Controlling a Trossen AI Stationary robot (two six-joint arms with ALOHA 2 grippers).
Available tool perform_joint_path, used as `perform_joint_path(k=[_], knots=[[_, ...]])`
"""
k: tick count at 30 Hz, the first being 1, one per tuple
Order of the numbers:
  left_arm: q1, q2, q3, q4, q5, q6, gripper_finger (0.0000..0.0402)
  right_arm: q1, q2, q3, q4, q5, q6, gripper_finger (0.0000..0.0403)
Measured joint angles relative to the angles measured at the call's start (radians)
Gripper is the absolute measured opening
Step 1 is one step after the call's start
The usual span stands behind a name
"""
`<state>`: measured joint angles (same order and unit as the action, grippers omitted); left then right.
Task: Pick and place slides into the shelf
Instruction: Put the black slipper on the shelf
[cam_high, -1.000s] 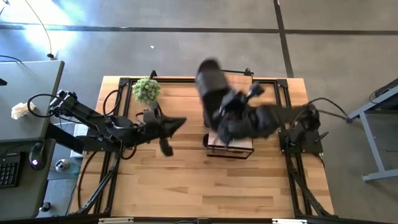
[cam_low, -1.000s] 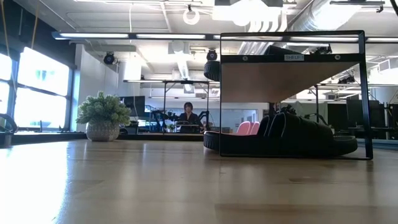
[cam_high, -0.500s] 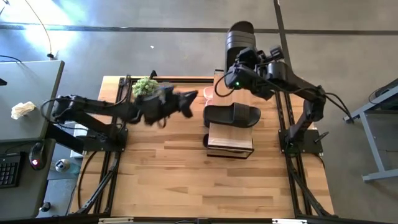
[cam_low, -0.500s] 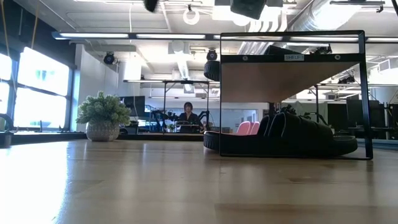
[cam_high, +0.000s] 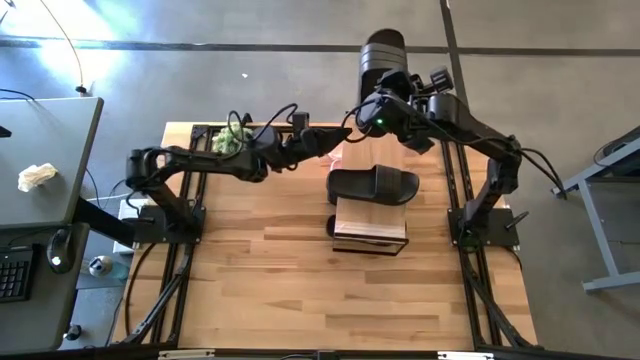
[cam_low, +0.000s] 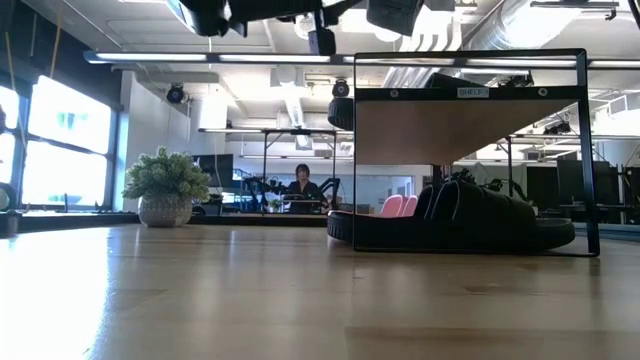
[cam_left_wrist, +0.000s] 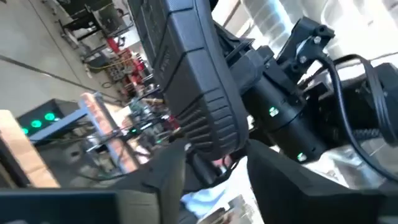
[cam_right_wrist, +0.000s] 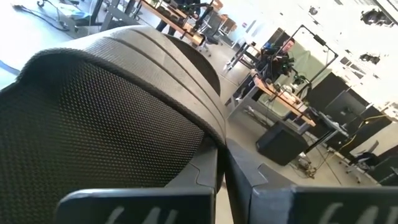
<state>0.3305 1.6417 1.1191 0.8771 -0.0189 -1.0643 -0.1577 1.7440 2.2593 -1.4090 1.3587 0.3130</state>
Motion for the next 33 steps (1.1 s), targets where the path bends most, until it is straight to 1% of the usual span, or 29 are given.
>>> perform_joint_path(k=[5,10,13,20,25,29,33], knots=[[-0.004,0.024,0.000,0.052,-0.026,-0.044,0.0205,0.000,0.032,-0.001,0.000,0.000,-0.008,0.0000],[-0.003,0.026,0.000,0.044,-0.030,-0.045,0.0224,-0.001,0.075,-0.001,-0.001,0.013,-0.026,0.0000],[-0.003,0.026,0.000,0.043,-0.038,-0.047,0.0224,-0.001,0.084,-0.001,0.003,0.021,-0.026,0.0000],[-0.003,0.026,-0.001,0.025,-0.056,-0.046,0.0208,0.001,0.087,-0.001,0.024,0.004,-0.020,0.0000],[-0.004,0.026,0.000,-0.021,-0.069,-0.043,0.0198,0.001,0.088,-0.001,0.024,-0.006,-0.018,0.0000],[-0.004,0.025,0.000,-0.043,-0.113,-0.040,0.0193,0.001,0.088,-0.001,0.023,-0.007,-0.021,0.0000],[-0.004,0.025,0.000,-0.049,-0.124,-0.019,0.0194,0.003,0.088,-0.001,0.023,-0.008,-0.023,0.0000]])
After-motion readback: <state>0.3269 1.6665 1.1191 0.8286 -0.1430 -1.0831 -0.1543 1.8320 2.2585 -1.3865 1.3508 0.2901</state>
